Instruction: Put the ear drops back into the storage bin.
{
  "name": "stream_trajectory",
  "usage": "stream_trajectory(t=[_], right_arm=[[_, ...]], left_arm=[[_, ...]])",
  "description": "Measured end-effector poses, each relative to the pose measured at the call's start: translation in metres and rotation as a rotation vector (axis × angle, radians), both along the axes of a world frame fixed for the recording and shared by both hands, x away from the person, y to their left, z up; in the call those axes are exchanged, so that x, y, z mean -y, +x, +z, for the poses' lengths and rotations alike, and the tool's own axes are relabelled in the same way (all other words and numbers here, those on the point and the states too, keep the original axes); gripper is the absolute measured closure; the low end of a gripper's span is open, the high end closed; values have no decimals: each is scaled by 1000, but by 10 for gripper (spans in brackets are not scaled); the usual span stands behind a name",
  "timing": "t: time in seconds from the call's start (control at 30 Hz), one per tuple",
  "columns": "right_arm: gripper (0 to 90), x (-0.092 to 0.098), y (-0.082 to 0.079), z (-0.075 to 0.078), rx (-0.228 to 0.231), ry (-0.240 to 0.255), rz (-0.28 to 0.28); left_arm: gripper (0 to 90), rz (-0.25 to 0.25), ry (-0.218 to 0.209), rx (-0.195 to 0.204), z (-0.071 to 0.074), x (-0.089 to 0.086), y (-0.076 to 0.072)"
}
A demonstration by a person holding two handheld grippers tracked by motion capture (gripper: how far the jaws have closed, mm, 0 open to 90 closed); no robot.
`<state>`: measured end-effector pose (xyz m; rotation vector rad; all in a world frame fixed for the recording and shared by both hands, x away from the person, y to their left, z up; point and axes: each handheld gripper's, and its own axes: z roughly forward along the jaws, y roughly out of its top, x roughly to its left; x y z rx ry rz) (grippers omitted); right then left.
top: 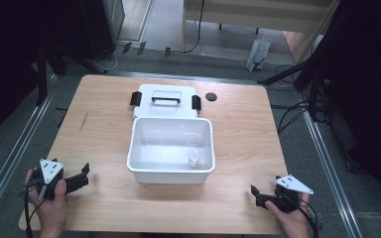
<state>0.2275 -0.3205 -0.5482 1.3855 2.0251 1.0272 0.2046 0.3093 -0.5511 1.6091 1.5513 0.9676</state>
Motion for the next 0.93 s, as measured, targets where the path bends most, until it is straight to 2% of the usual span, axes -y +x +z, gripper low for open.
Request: stream_trajectory(t=[0.17, 0.4, 0.7, 0.93], right_arm=[[0, 6, -9, 0, 55, 15, -37], [0, 15, -16, 1, 97, 65, -76], [0, 13, -15, 1, 89, 59, -96], [0, 11, -15, 1, 78, 60, -80]], left_arm=[[18, 3, 2, 0, 0, 0, 0], [18, 2, 10, -7, 0, 1, 1], [18, 9, 11, -7, 0, 1, 1], [18, 10, 22, -13, 0, 3, 1]])
